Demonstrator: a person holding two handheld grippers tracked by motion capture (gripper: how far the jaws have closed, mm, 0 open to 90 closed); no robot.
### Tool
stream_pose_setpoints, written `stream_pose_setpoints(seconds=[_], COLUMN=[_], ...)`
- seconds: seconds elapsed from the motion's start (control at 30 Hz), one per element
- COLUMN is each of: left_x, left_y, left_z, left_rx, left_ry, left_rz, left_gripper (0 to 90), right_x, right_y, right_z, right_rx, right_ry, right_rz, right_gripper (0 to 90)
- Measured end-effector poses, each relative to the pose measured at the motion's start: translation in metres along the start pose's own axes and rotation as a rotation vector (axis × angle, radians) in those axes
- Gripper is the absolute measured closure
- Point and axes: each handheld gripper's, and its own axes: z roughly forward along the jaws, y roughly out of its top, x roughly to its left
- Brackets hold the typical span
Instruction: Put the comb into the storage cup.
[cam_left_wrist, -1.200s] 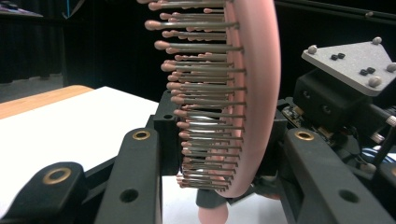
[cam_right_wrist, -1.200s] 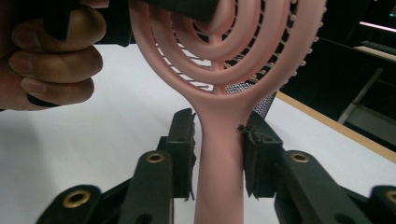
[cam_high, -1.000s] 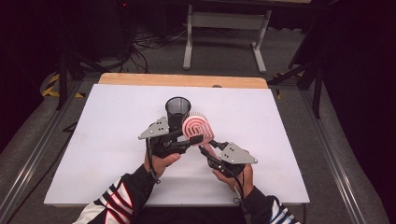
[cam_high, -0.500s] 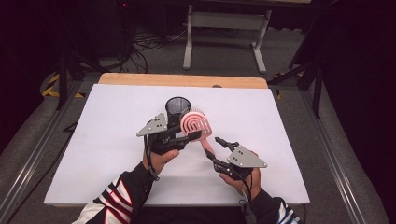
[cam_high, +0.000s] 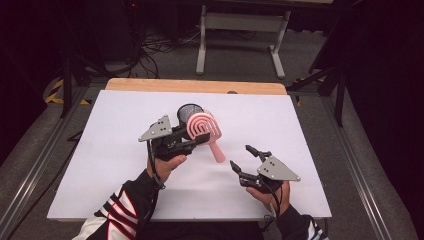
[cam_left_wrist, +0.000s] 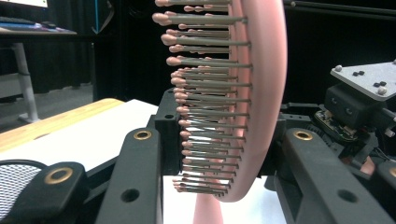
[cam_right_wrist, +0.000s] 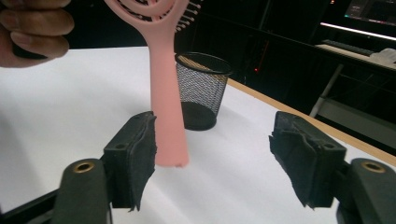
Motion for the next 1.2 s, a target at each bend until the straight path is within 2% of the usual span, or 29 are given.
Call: stream_pose_setpoints(seconds=[0.2, 0.57, 0.8, 1.07, 1.2], left_x=[0.005, 0.013, 0.020, 0.030, 0.036], left_y=[0.005, 0.020, 0.032, 0.045, 0.050], left_z=[-0.005, -0.013, -0.018, -0.021, -0.021], left_rx=[-0.013, -0.017, -0.016, -0.021, -0.017], left_ry=[0.020, 0.052, 0.079, 0.116, 0.137], left_rz=[0.000, 0.029, 0.046, 0.062, 0.067], left_gripper=[64.3, 64.3, 64.3, 64.3, 64.2], right_x=[-0.004, -0.010, -0.013, -0.014, -0.011], right_y=[-0.007, -0.017, -0.019, -0.020, -0.020], right_z=[-0.005, -0.010, -0.014, -0.014, -0.012], right_rx=[0.016, 0.042, 0.038, 0.040, 0.047], right_ry=[-0.049, -0.089, -0.101, -0.112, -0.108], right_rz=[-0.034, -0.036, -0.026, -0.014, -0.021], right_gripper=[23.0, 19.3, 17.1, 7.4, 6.0])
